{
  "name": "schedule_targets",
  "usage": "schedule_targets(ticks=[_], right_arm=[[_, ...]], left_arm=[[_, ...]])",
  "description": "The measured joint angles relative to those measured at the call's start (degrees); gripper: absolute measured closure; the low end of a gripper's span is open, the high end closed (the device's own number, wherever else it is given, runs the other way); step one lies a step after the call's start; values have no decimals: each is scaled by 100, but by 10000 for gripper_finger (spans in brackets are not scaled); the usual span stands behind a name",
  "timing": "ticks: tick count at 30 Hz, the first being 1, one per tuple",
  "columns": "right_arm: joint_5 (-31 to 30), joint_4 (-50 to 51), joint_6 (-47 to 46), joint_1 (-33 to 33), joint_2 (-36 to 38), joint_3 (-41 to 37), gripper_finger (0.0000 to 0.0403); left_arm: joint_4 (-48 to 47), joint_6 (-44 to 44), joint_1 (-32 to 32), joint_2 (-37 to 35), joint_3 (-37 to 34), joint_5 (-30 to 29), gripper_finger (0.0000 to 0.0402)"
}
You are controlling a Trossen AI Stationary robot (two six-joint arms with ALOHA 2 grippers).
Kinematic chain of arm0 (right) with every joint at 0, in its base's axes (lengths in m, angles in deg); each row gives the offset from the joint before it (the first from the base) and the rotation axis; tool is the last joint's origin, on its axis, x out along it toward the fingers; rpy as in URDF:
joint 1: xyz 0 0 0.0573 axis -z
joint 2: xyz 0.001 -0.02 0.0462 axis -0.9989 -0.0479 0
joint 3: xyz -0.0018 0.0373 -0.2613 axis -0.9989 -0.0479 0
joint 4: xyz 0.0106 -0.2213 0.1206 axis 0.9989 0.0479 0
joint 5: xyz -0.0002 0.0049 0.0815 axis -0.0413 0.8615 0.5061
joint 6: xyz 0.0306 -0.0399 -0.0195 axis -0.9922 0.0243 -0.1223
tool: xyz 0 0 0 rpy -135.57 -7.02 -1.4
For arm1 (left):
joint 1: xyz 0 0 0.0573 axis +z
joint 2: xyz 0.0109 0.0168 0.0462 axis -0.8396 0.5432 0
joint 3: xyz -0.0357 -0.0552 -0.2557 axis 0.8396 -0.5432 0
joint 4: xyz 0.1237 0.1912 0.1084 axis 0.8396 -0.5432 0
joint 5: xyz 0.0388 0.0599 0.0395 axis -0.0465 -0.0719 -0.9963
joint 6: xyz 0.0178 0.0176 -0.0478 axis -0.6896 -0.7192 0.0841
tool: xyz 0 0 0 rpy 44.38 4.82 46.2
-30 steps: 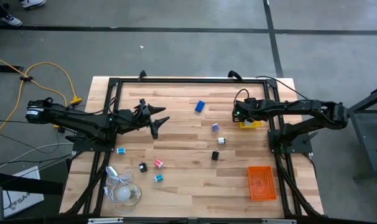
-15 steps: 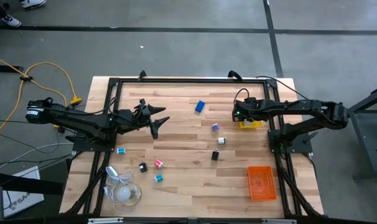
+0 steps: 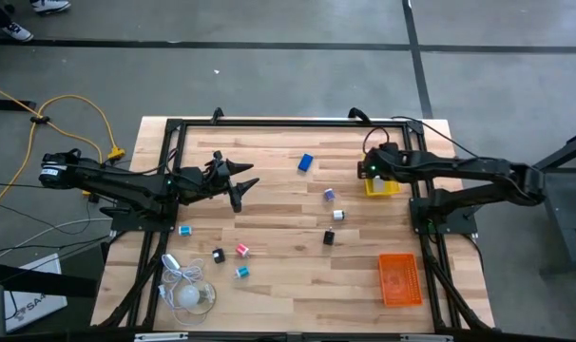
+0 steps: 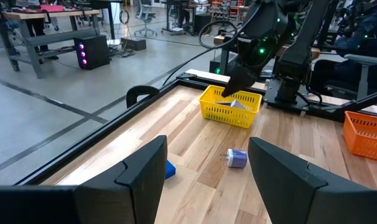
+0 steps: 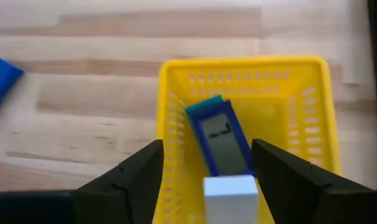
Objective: Pick & Place Office items
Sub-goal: Put the blue digital clock into the yellow bin
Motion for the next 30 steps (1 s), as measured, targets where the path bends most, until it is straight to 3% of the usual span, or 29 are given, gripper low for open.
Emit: schedule_targets(ticks=[8,16,30], right_arm=[[79,-906,688,0,29,0,172],[725,-2185,1888,-2,-10,0,172],[1818,-4519,4115,-2,-1114,0,172]], left_arm=[[0,-2,1,-1,0,0,183],[0,-2,2,0,0,0,183],[-2,-2,0,-2,0,0,183]])
